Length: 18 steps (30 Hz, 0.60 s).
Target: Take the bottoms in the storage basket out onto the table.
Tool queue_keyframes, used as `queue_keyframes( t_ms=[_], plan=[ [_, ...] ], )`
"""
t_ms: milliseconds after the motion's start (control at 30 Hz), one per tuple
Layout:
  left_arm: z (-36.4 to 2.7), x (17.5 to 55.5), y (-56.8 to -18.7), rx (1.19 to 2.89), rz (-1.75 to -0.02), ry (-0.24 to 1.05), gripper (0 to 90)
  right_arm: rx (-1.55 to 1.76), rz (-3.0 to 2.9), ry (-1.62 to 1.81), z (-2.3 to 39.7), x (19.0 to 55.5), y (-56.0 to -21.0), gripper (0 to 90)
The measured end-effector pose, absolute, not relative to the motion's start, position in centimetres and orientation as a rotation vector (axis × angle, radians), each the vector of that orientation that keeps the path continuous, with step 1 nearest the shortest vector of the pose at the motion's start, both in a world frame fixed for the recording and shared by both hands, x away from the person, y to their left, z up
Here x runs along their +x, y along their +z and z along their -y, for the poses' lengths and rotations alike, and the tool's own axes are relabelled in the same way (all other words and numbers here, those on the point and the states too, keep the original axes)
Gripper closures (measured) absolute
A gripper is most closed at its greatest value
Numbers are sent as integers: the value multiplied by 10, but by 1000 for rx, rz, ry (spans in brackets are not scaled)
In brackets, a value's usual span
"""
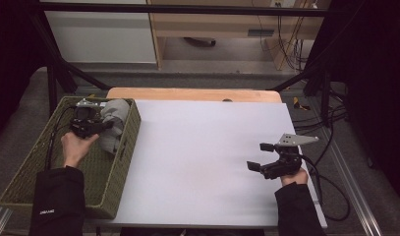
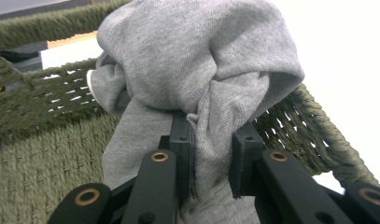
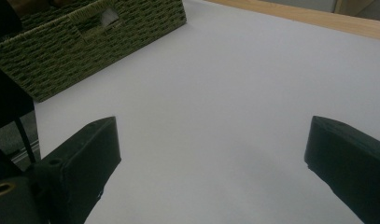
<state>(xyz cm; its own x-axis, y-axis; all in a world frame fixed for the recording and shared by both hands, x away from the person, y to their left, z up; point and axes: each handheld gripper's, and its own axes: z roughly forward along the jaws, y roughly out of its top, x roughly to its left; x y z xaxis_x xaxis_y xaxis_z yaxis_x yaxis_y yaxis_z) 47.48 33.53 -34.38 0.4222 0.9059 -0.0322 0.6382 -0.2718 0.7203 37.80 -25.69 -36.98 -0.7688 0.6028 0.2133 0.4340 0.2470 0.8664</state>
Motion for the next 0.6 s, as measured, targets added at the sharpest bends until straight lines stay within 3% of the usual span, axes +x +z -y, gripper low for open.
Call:
queue_keyframes(
  t_ms=[600],
  plan=[
    [-337,468,-336,1977,-1289,529,750,985,-2347,1546,257,378,-370,40]
  ],
)
